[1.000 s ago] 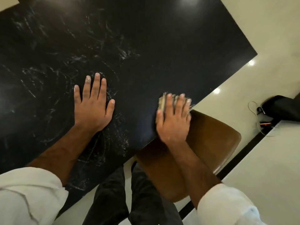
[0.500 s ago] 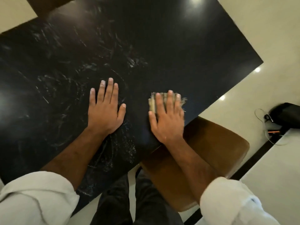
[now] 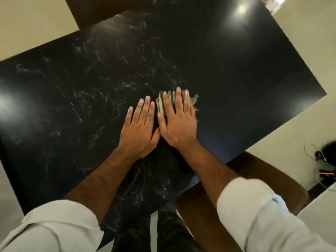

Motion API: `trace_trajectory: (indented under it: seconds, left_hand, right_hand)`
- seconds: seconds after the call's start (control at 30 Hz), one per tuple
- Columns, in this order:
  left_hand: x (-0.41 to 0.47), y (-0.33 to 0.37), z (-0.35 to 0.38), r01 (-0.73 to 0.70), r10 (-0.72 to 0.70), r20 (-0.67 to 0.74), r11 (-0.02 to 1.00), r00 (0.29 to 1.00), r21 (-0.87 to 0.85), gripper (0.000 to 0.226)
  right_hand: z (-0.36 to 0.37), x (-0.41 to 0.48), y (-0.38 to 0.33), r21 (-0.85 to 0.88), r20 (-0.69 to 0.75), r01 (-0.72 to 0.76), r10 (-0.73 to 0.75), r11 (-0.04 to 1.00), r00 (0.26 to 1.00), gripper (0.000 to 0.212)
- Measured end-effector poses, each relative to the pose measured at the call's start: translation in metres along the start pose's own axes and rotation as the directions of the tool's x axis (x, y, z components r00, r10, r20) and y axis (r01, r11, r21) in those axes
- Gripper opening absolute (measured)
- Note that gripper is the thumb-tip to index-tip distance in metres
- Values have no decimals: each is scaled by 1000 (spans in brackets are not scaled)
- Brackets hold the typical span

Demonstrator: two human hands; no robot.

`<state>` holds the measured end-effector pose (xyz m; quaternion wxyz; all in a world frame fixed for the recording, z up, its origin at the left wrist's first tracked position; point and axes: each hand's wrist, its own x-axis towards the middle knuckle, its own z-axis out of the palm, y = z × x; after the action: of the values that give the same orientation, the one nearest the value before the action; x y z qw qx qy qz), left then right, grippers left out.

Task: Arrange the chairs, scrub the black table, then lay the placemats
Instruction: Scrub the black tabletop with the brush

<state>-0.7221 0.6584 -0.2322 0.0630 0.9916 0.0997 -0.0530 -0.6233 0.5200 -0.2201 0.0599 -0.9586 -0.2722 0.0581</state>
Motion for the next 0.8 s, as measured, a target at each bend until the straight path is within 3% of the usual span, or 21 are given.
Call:
trace_trajectory:
  seconds: [0.13,0.3,0.47,0.63,0.7,0.8]
  left_hand:
    - [-4,-38,-5,123,-122,-29,991,992,53,89]
    - [4,-57,-2,141,-141,-12,990,990,20,86]
    - [4,-55,0,163,-163,-10,987,987,-19,83]
    - [3,-61,-4,119,-120,-19,992,993,-40,79]
    - [2,-60,-6,117,-118,-21,992,993,-42,78]
    - [4,-59,-6,129,-129,-9,991,992,-39,79]
  right_hand:
    - [-3,-23,34,-35,6,-108,108,994,994,74]
    - [2,86,43,-36,-136,-320,313,947,940,71]
    - [9,135,-39,-22,-89,-127,125,992,988,74]
    - [4,48,-49,-4,18,87,-87,996,996,73]
    - [2,15,-25,-33,37,26,-25,999,999,74]
    - [1,34,10,-56,-19,-193,192,980,981,73]
